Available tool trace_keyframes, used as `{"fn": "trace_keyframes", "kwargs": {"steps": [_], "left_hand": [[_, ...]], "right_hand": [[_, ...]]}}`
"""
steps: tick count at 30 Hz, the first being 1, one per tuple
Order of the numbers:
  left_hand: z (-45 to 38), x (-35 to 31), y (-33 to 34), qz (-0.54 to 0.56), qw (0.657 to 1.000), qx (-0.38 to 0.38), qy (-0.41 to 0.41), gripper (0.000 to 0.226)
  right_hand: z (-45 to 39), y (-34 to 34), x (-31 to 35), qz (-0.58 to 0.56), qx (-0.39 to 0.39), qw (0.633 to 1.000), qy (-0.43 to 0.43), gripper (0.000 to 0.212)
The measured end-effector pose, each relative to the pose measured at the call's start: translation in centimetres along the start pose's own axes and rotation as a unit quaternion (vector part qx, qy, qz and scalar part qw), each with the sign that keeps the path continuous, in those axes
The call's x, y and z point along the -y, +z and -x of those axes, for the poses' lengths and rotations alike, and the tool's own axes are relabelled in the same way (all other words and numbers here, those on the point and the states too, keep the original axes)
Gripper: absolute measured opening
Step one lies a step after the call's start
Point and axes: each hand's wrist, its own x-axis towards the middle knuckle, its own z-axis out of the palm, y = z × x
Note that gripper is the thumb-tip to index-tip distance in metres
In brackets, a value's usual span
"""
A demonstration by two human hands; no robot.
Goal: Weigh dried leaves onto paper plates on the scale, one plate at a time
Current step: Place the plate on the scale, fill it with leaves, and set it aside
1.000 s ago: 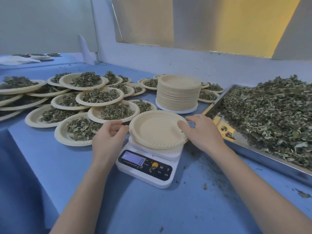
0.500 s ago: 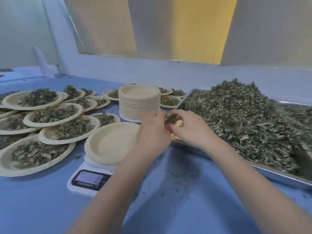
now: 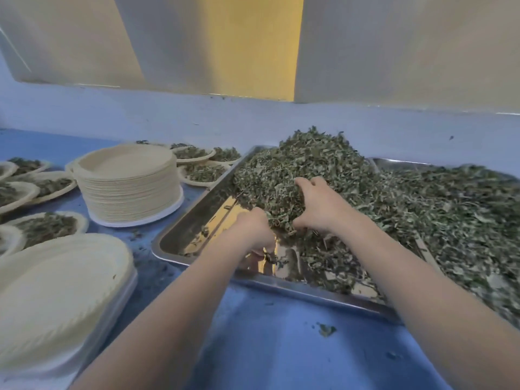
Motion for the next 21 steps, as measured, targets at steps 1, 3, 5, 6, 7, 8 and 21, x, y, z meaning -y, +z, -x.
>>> {"fn": "trace_keyframes", "kwargs": {"steps": [1,3,5,6,7,8,21], "left_hand": [[-0.8,-0.1,-0.2,-0.009,1.0,-0.005,0.002,0.037],[-2.3,-0.2,-0.5,-0.018,1.0,-0.023,-0.001,0.055],[-3.6,-0.2,-0.6,-0.016,0.999,-0.032,-0.007,0.071],[-4.2,-0.1,-0.6,-0.01,0.999,-0.03,-0.006,0.078],[-4.7,-0.1,-0.5,-0.003,1.0,-0.026,0.001,0.082],[-5.1,0.0,-0.5,0.004,1.0,-0.021,0.009,0.086],[-4.0,0.1,0.0,0.119,0.99,-0.023,0.067,0.05]], "right_hand": [[-1.1,0.1,0.0,0.002,0.005,1.0,-0.002,0.101],[-2.8,0.5,0.2,0.018,0.033,0.999,-0.003,0.104],[-3.7,1.1,0.4,0.053,0.059,0.996,-0.029,0.095],[-3.9,1.4,0.5,0.07,0.069,0.994,-0.056,0.086],[-4.0,1.4,0.6,0.078,0.081,0.99,-0.085,0.079],[-3.9,1.2,0.6,0.074,0.099,0.986,-0.109,0.076],[-2.5,1.9,1.1,-0.001,0.102,0.987,-0.124,0.047]]}}
